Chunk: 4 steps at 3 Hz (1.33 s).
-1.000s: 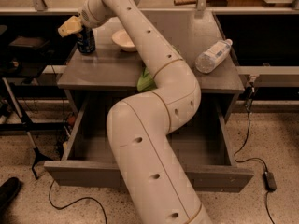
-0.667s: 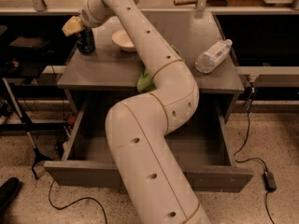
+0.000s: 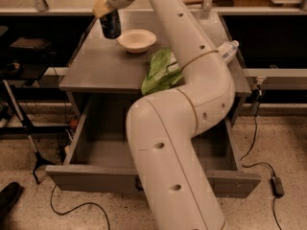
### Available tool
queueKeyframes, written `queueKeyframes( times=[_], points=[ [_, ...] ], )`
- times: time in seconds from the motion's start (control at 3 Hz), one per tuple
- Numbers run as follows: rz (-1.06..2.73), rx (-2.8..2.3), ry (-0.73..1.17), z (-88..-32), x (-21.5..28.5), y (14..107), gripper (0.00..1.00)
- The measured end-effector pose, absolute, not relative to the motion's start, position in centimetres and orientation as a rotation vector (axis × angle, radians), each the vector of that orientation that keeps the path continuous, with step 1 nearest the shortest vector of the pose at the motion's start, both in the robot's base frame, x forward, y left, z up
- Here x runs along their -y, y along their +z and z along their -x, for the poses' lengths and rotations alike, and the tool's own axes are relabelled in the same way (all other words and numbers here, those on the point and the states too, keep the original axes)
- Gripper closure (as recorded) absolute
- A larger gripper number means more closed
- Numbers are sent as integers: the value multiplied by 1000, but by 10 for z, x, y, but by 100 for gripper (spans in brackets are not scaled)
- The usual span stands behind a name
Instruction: Place pepsi can into top drawer
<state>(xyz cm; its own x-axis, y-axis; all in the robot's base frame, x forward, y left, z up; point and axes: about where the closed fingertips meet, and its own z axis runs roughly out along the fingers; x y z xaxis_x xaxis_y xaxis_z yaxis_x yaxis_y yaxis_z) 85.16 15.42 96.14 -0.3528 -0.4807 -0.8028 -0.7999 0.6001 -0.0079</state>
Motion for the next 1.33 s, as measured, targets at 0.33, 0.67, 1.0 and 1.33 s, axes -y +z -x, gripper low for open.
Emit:
queueKeyframes(
  times=[0.33, 0.67, 1.0, 1.33],
  points=[
    [1083, -1998, 452, -825, -113, 995, 100],
    [1208, -1960, 460, -790, -90, 1013, 100],
    [1337, -1871, 521, -754, -86, 1024, 100],
    [1476, -1716, 605, -693, -92, 1037, 100]
  ],
)
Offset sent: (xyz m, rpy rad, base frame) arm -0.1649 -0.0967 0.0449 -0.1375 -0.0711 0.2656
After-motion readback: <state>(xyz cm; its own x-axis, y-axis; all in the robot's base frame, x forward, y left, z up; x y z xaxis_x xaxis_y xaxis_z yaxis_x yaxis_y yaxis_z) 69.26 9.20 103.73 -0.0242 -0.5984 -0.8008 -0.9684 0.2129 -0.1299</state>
